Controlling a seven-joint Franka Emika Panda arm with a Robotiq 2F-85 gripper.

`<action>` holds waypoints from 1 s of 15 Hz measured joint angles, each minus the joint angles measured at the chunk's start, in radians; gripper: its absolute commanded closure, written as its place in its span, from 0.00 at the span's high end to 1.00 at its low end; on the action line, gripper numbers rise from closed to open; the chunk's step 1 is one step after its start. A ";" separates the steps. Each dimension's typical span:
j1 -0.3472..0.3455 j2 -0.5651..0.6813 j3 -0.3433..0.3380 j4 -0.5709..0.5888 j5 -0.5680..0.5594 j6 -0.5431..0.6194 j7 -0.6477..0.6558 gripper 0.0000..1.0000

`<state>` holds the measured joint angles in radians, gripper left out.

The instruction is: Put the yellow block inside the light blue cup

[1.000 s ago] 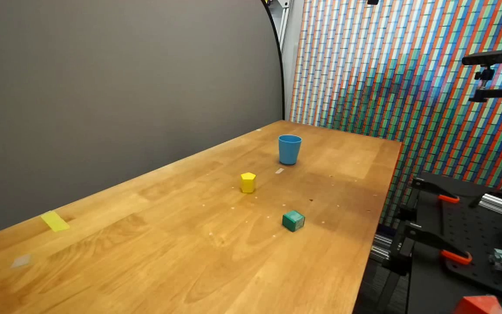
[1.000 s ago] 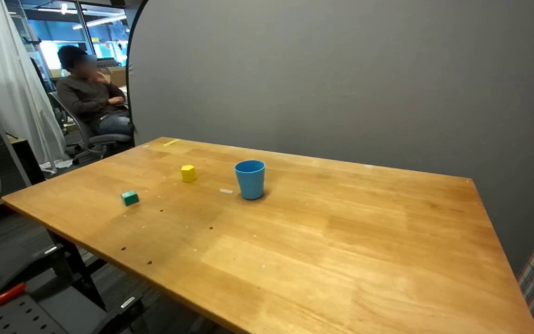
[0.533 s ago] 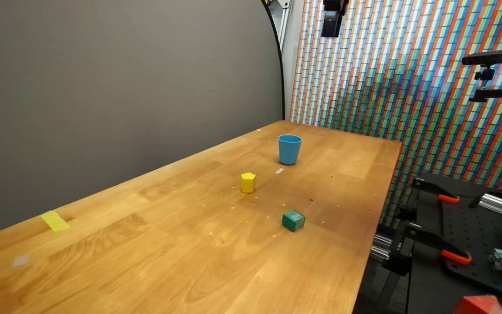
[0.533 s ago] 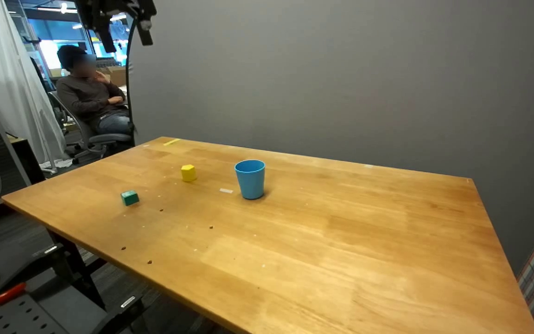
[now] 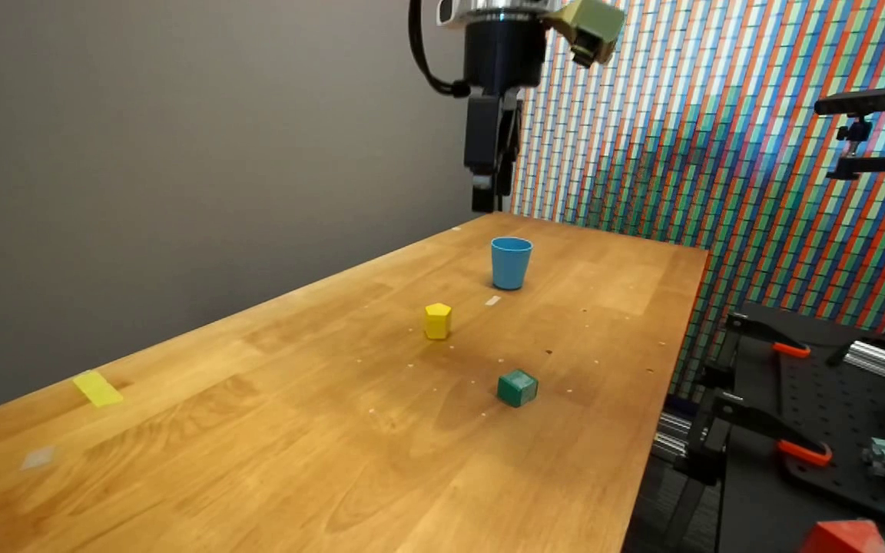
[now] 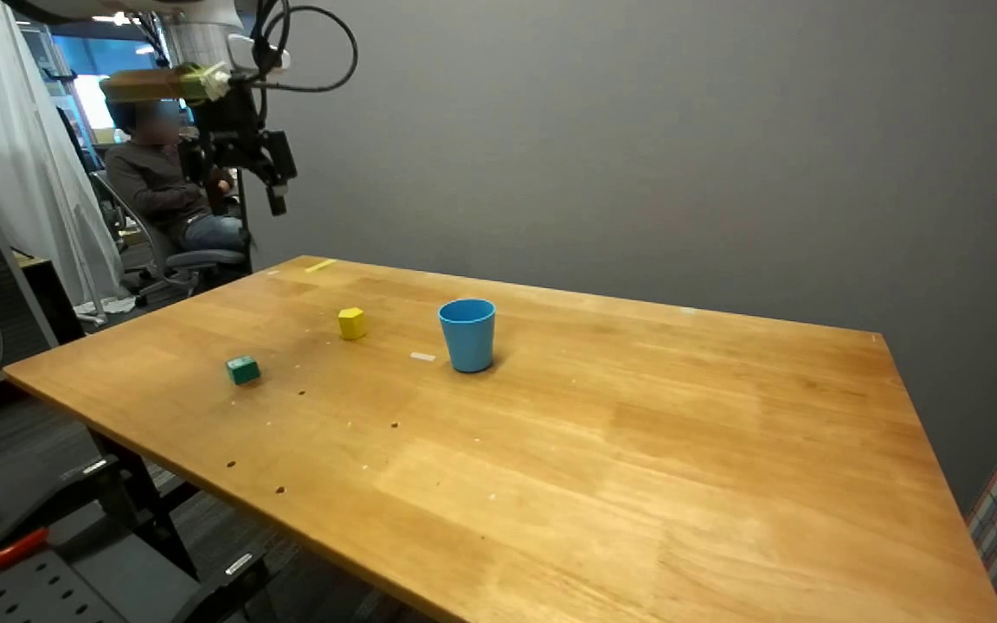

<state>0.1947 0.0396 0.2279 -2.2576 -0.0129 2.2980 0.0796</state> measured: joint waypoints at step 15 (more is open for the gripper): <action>0.038 0.484 -0.119 0.306 -0.125 0.072 0.058 1.00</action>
<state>0.2330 0.5232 0.1094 -1.9518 -0.1382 2.3702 0.1379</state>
